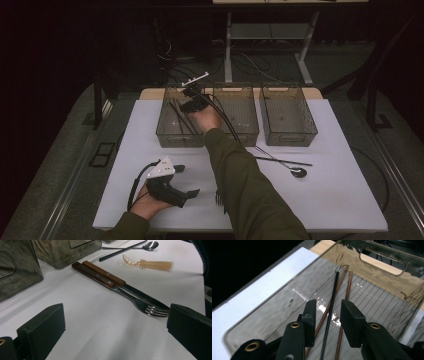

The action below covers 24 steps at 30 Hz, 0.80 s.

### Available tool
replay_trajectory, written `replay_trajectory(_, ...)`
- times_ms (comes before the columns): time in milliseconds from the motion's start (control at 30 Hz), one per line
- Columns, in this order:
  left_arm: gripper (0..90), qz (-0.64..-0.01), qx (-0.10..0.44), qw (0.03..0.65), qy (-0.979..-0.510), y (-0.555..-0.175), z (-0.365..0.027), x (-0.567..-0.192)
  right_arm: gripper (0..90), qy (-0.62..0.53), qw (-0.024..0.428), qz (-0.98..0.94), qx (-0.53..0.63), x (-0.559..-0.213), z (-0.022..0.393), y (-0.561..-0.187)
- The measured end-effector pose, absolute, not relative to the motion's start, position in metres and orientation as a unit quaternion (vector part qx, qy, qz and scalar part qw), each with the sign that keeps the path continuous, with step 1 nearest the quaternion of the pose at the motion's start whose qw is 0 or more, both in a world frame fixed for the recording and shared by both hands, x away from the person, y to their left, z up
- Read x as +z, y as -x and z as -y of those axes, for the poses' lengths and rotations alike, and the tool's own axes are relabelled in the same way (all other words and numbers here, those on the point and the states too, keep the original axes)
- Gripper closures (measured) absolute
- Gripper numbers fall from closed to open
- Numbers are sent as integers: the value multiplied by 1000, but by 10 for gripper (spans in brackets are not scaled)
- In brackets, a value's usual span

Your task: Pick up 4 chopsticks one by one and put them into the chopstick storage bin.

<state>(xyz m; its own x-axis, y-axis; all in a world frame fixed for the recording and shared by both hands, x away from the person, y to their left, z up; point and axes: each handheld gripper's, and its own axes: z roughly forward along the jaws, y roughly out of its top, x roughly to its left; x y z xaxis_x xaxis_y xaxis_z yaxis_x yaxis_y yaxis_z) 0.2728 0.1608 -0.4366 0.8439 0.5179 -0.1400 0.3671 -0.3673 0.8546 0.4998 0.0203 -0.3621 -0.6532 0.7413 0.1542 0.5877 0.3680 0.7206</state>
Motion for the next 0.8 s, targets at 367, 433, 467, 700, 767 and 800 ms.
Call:
replay_trajectory(367,0,-267,77,495,-823,-272,-162,-436,511,-350,70,-828,432,-346,31,-469)
replay_trajectory(433,0,-266,77,493,-825,-273,-162,-437,498,-344,66,-826,441,-346,42,-461)
replay_trajectory(467,0,-268,76,492,-825,-273,-162,-437,488,-343,63,-824,447,-346,47,-458)
replay_trajectory(700,0,-266,77,487,-828,-272,-161,-438,446,-321,56,-824,463,-346,80,-437)
replay_trajectory(767,0,-266,77,487,-828,-272,-160,-438,417,-317,56,-823,468,-345,88,-432)
replay_trajectory(800,0,-267,79,487,-828,-272,-160,-439,406,-314,58,-823,470,-345,92,-429)
